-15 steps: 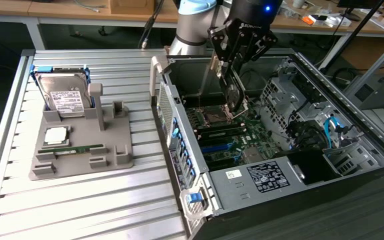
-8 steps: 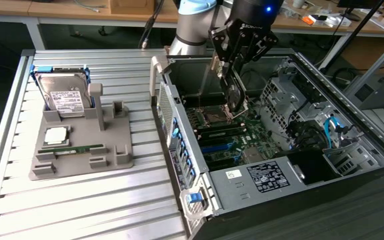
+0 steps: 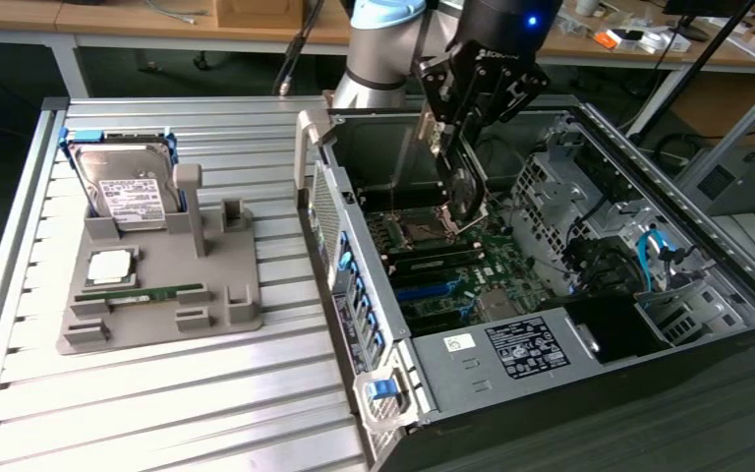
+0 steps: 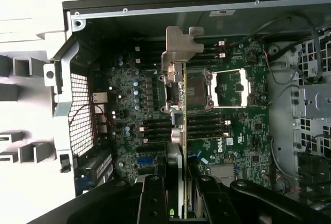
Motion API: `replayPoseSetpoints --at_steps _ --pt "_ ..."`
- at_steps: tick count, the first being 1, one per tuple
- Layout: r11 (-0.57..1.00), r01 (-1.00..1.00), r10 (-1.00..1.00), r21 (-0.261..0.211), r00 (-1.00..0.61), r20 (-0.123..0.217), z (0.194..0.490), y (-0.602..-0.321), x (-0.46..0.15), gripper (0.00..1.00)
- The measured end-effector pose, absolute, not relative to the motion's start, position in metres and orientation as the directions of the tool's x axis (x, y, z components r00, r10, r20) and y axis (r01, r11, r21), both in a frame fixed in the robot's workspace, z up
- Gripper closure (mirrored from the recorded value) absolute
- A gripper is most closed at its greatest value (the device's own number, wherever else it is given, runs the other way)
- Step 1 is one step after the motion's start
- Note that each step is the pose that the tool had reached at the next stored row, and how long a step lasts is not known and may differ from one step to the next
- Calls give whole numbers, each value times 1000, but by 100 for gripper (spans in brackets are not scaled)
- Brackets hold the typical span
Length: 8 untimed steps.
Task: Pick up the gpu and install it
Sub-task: 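Pick up the gpu and move the gpu toward the slot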
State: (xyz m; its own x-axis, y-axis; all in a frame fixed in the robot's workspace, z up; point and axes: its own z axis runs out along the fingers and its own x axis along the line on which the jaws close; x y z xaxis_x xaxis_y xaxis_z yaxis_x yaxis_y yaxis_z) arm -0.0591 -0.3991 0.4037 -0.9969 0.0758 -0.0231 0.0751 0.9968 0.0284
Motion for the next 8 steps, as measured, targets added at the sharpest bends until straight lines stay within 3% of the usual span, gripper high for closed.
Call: replayPoseSetpoints --at_steps 8 --pt "997 75 76 26 -997 -23 402 -399 -55 73"
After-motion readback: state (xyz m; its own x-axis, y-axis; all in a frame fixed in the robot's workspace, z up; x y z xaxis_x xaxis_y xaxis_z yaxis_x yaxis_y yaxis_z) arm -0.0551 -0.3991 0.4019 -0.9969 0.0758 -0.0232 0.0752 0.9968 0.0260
